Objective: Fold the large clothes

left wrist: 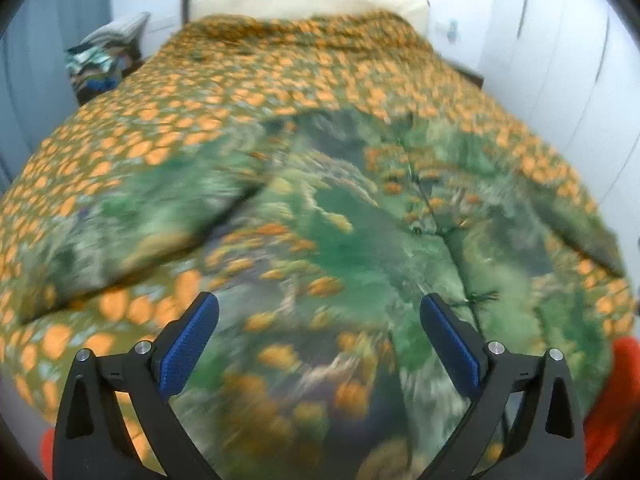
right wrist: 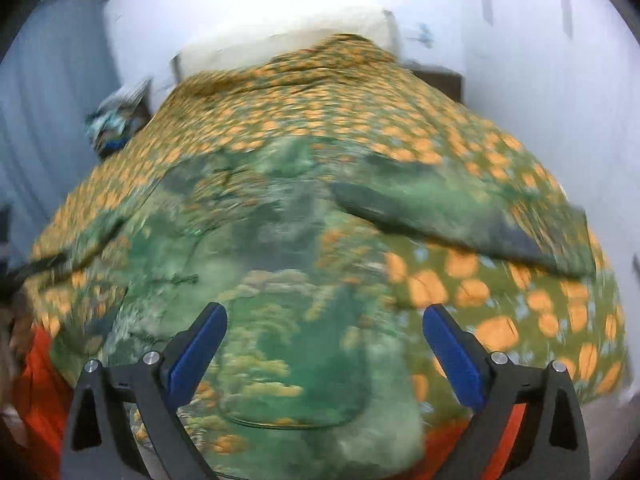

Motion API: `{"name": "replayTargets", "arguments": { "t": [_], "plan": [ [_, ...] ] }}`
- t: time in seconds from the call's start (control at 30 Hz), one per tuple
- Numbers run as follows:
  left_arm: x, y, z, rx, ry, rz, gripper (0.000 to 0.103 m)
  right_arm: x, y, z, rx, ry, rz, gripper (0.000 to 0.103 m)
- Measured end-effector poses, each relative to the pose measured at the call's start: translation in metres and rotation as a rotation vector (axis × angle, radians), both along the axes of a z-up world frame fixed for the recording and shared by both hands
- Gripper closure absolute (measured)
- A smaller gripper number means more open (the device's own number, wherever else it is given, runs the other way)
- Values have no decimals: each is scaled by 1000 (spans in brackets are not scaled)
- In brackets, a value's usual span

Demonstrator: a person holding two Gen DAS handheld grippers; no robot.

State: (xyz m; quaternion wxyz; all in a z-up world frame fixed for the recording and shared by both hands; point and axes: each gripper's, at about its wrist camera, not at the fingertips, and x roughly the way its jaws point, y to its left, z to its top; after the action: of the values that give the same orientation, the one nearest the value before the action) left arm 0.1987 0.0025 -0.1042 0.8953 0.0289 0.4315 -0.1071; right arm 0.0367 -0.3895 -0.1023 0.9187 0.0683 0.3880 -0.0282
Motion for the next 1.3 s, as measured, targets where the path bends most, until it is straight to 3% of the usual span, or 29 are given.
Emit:
{"name": "replayTargets", "arguments": {
  "t": [0.07,0.17,0.23,0.27,0.6,0.73,0.8,0.87,0.93,1.0,1.3],
  "plan": [
    [14,-25,-26,47,18,-13,3,5,27,0,-57,-23,47,5],
    [24,-38,-59,93,33,-19,2,10,40,-8,-36,-44,76,5],
    [30,-37,-89,146,106,9,0,17,39,-14,-40,-61,73,5],
    [32,-33,-100,133,116,23,0,24,38,-18,-54,-56,69,5],
    [11,-30,-104,129,-24,42,0,77,87,-22,-57,-74,173,1],
    [5,-30,-107,115,-74,49,0,74,103,-14,-40,-70,167,1],
    [7,-29,-107,114,-66,48,0,66,110,-9,17,-52,153,1],
    [7,-29,-107,112,-69,48,0,58,116,-4,160,-47,171,1],
    [7,-29,-107,114,-69,48,0,50,125,1,315,-46,231,1],
    [7,-29,-107,114,-67,48,0,43,136,2,381,-36,295,1],
    [6,-29,-107,114,-68,48,0,24,154,-19,418,-4,348,1]
  ]
}}
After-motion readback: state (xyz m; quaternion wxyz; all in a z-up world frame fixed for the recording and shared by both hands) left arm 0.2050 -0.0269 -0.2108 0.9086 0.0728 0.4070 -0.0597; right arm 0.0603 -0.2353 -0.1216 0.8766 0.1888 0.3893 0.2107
